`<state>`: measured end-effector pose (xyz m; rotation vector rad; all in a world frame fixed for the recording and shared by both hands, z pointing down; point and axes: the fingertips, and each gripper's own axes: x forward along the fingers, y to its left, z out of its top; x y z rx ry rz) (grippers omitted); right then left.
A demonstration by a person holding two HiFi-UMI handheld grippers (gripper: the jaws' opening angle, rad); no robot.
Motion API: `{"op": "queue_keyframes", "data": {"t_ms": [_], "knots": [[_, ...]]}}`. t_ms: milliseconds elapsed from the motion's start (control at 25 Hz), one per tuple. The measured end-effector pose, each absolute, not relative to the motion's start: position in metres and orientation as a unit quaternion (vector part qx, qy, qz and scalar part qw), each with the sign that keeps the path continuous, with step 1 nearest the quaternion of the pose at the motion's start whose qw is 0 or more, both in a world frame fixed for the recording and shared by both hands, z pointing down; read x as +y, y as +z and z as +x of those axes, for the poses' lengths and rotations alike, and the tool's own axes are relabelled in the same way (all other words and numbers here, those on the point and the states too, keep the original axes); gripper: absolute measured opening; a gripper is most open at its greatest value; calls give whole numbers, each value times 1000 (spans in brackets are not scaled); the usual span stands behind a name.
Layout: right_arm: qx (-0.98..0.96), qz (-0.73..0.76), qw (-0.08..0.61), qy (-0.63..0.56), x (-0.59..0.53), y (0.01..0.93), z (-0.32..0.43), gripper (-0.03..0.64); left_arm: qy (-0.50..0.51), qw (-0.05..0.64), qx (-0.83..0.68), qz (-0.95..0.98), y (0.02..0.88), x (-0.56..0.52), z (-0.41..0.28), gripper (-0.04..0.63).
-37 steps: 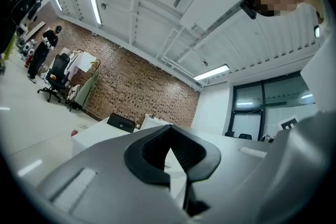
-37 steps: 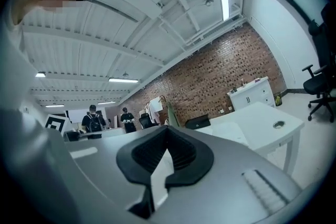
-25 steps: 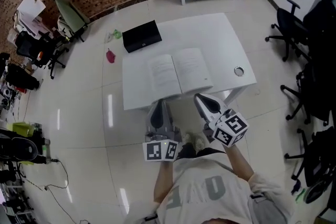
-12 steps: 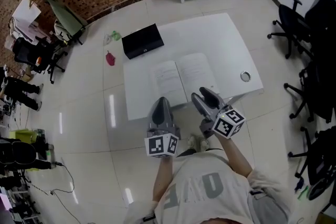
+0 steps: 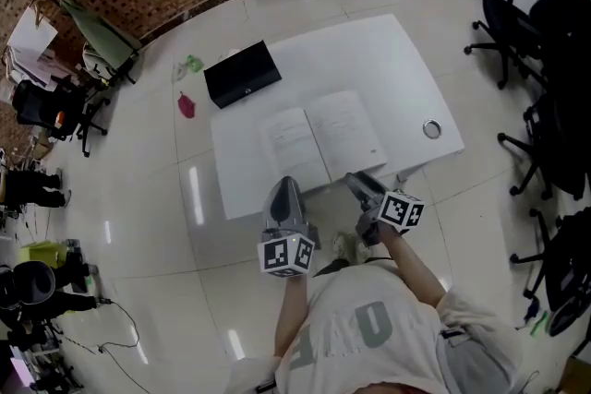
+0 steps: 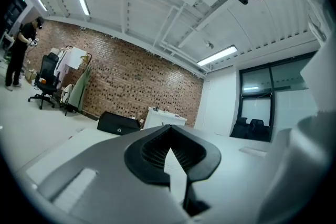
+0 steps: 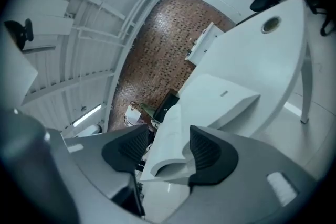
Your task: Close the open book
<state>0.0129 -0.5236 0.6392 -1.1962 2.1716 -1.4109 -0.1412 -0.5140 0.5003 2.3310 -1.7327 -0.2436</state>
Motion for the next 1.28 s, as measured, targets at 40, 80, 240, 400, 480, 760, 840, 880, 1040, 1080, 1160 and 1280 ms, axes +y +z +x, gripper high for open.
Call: {"op": "queue_keyframes", "data": {"t_ms": [40,80,240,400,480,760,840,880,1040,1080,1160,1280], "knots": [[743,-419,146,-501,-524,645,16,239,-83,120,-590,794,503,-515,-142,17],[733,-424,146,-511,-525,651,19,242,-83,126,-590,793,505,-516,-142,17],[700,-440,140,-544,-527,677,30,250,-81,137,-590,791,511,-519,-144,17],[654,-440,181,-588,-537,695,34,251,-76,142,-589,792,516,-524,-143,17],[638,-445,198,-596,-543,697,35,236,-71,146,-589,791,518,-526,-143,17],[592,-483,233,-602,-556,704,52,153,-67,149,-595,787,520,-528,-138,17],[591,-483,236,-601,-555,704,53,147,-66,149,-598,785,521,-526,-140,17],[590,-484,239,-601,-555,704,52,141,-66,149,-600,783,520,-526,-143,17],[604,-487,244,-582,-556,688,49,106,-69,152,-611,774,521,-524,-152,17],[620,-487,237,-568,-556,681,47,98,-70,153,-614,772,521,-524,-155,17],[659,-488,212,-532,-554,666,39,86,-72,159,-619,766,525,-522,-158,17],[706,-497,167,-476,-551,653,27,80,-74,169,-623,760,531,-518,-160,17]]}}
